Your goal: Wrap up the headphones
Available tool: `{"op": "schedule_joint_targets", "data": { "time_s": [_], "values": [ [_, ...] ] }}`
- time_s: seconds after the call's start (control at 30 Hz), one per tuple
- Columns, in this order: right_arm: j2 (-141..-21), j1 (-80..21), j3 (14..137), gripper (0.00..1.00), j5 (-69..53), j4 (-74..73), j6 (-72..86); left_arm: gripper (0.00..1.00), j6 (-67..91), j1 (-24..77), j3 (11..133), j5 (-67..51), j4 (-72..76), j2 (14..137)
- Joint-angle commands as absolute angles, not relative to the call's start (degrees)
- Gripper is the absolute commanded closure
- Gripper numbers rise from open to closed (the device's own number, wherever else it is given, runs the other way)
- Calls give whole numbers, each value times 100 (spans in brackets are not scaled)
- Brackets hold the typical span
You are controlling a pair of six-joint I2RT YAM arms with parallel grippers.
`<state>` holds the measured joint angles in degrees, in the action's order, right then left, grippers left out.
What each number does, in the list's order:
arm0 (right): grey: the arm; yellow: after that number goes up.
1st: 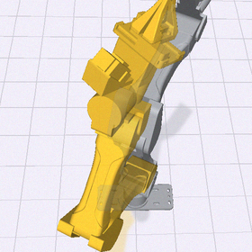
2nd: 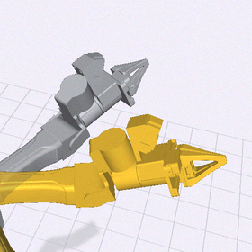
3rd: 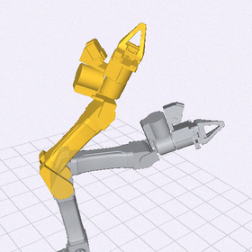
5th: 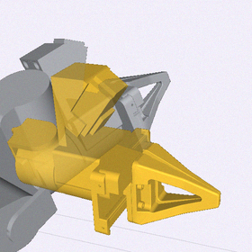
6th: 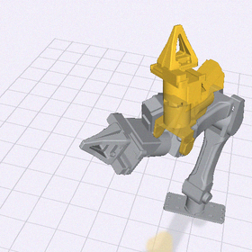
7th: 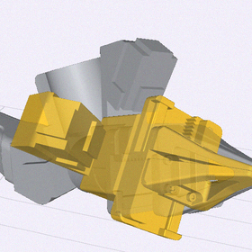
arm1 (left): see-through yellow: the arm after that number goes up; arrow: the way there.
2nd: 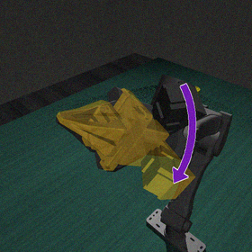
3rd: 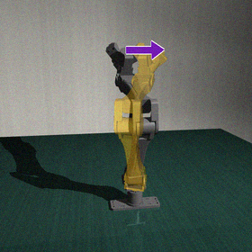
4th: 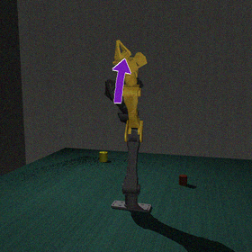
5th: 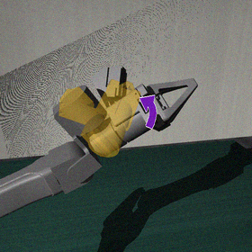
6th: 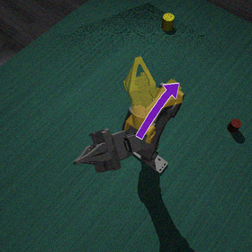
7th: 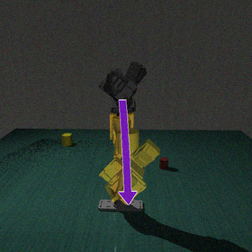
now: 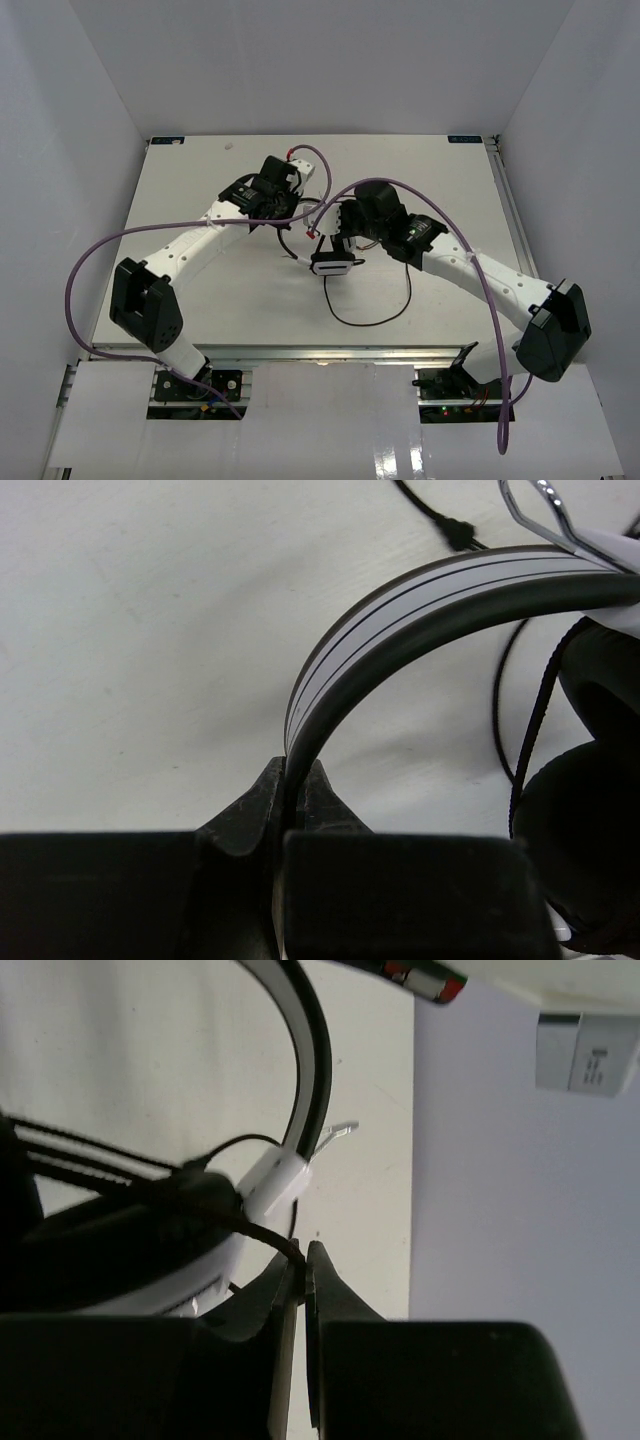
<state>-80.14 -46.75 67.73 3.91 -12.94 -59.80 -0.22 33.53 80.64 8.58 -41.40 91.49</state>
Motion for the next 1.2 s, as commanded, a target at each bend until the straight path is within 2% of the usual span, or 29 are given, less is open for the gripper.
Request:
{"op": "schedule_joint_targets", "data": {
  "time_s": [0.0, 0.23, 0.43, 0.57, 0.63, 0.8, 0.93, 1.07, 1.17],
  "values": [
    [-8166, -4303, 7143, 92, 22, -739, -5313, 100, -86, 3437, 8010, 191, -4192, 8557],
    [-8075, -3255, 6892, 91, -1489, -725, -4517, 100, 192, 3437, 8141, 58, -4192, 8336],
    [-8078, -2878, 6671, 86, -2750, -594, -4131, 100, 393, 3437, 8391, -490, -4211, 8304],
    [-8280, -2623, 6749, 74, -3604, -459, -3810, 100, 510, 3437, 8573, -920, -4260, 8247],
    [-8404, -2498, 6776, 65, -4160, -389, -3553, 100, 559, 3437, 8712, -1135, -4287, 8205],
    [-8634, -2172, 6662, 52, -5257, -80, -2963, 100, 822, 3437, 8964, -1403, -4324, 8073],
    [-8773, -2096, 6407, 40, -5986, 711, -2275, 100, 1085, 3437, 9203, -1561, -4315, 8033],
    [-8919, -2092, 6020, 27, -6590, 2080, -868, 100, 1325, 3437, 9590, -1507, -4322, 8044],
    [-9023, -2099, 5702, 24, -6824, 3166, 49, 100, 1487, 3437, 9843, -1414, -4322, 8074]
  ]
}}
